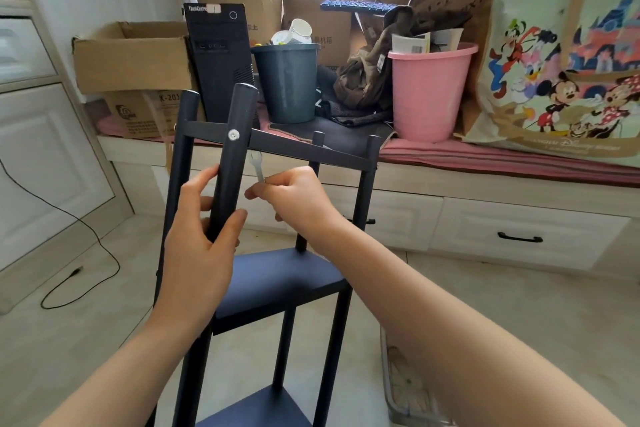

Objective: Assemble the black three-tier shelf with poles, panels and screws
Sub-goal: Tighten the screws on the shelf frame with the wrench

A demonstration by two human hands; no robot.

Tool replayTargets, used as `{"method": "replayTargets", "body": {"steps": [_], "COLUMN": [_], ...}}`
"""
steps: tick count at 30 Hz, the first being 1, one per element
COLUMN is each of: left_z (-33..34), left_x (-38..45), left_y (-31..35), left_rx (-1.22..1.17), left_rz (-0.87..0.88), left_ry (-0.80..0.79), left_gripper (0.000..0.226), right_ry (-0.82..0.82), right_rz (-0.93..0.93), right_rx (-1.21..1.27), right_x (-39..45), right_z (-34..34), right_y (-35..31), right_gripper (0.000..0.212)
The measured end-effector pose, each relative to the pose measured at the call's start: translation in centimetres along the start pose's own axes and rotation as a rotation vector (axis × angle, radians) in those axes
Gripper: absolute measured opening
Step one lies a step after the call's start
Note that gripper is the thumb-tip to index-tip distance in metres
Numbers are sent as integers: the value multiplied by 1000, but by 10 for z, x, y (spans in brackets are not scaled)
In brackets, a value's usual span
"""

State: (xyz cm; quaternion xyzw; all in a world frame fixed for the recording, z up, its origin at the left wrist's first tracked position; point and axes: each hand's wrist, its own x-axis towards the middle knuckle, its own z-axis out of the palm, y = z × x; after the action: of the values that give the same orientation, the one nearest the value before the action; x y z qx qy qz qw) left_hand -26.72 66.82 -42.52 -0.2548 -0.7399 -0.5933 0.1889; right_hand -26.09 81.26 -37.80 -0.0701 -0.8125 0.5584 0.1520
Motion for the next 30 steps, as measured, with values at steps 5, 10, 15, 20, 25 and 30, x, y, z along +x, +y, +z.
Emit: {"method": "replayTargets", "body": {"steps": [5,10,15,20,25,30], "left_z": [-1,-2,-1,-3,-5,-7], "left_x": [0,0,0,0,-1,-2], "left_y": [-1,0,0,-1,1,2], "left_rx": [2,12,1,-10,0,-6], "left_rz": [-1,6,14,8,-4,1], "left_ry": [1,-10,-18,-12,-10,-11], "left_gripper": [57,57,58,59,58,59], "right_ry": [4,-33,-75,7,-16,116], "right_rz": [-40,-31,-21,-116,-162,-251], "right_rx": [-10,77,116,52,57,155], "right_x": [2,1,2,6,9,8], "right_z": [-6,-10,-8,-4,-2,13], "right_y": [-6,-9,-10,-5,-1,7], "right_gripper": [21,20,20,18,14,19]}}
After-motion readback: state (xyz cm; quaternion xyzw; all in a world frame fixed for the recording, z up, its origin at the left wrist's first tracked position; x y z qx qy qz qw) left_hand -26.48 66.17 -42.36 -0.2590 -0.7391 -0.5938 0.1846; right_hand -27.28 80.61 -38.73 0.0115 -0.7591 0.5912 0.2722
